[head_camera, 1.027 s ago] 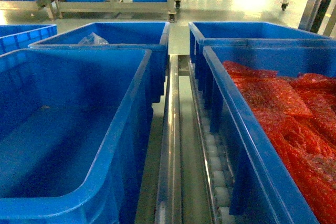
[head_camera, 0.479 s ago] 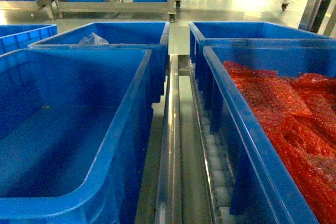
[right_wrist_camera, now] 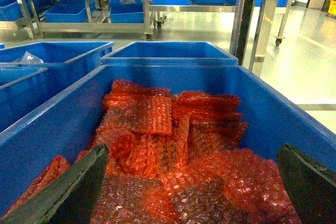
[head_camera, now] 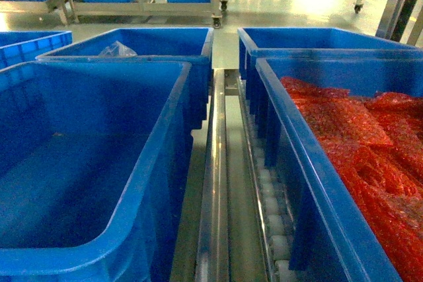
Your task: Pick blue part to blue bin on bottom shelf
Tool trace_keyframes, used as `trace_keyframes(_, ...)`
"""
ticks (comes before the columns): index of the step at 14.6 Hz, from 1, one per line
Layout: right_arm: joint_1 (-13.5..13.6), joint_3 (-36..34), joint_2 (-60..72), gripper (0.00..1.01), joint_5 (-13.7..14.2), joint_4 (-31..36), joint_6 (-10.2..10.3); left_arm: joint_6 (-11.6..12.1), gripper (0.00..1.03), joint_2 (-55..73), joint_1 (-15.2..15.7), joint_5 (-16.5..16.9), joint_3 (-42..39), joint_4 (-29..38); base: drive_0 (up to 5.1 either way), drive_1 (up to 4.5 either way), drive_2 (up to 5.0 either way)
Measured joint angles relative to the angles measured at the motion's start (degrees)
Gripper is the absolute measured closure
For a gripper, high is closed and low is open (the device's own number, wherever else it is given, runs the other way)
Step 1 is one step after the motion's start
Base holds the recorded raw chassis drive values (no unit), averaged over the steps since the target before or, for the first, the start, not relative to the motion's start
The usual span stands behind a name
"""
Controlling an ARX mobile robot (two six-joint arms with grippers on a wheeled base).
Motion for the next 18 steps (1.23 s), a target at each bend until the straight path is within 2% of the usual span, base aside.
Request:
trace_keyframes(1, 0.0, 0.0, 0.0, 0.03, 0.0, 0.0, 0.0, -0.3, 0.6, 9.5, 0.0, 2.1, 1.9, 7.2, 0.0, 0.0, 0.0)
trace_keyframes(2, 0.0, 0.0, 0.0, 0.03, 0.0, 0.0, 0.0, -1.8, 0.6, 18.9, 1.0, 4.0, 4.0, 12.7, 0.0, 0.0, 0.0)
trace_keyframes(3, 0.0, 0.0, 0.0, 0.03, 0.0, 0.0, 0.0, -2.2, 0.6, 24.3, 1.5, 3.7, 5.1, 15.1, 0.0, 0.0, 0.0)
trace_keyframes(4, 0.0, 0.0, 0.0, 0.03, 0.0, 0.0, 0.0, -2.8, 0.55, 28.0, 1.9, 2.9, 5.6, 17.1, 0.0, 0.0, 0.0)
trace_keyframes(8, 0.0, 0.0, 0.0, 0.03, 0.0, 0.0, 0.0, -3.0, 0.03, 28.6, 1.9, 2.2, 6.0, 17.6, 0.0, 0.0, 0.0)
trace_keyframes(11, 0.0, 0.0, 0.0, 0.03, 0.0, 0.0, 0.0, -3.0, 0.05, 28.6, 1.9, 2.2, 6.0, 17.6, 0.0, 0.0, 0.0)
trace_keyframes(12, 0.0, 0.0, 0.0, 0.03, 0.0, 0.0, 0.0, -2.7, 0.09, 28.5, 2.6, 4.0, 5.6, 19.9, 0.0, 0.0, 0.0)
trace_keyframes(14, 0.0, 0.0, 0.0, 0.03, 0.0, 0.0, 0.0, -2.5, 0.29, 24.3, 5.9, 9.6, 1.4, 21.7, 0.0, 0.0, 0.0)
trace_keyframes(15, 0.0, 0.0, 0.0, 0.03, 0.0, 0.0, 0.0, -2.5, 0.38, 22.2, 7.3, 10.8, -0.9, 21.5, 0.0, 0.0, 0.0)
trace_keyframes(18, 0.0, 0.0, 0.0, 0.03, 0.0, 0.0, 0.0, -2.5, 0.77, 15.5, 11.9, 15.9, -6.8, 20.1, 0.0, 0.0, 0.0)
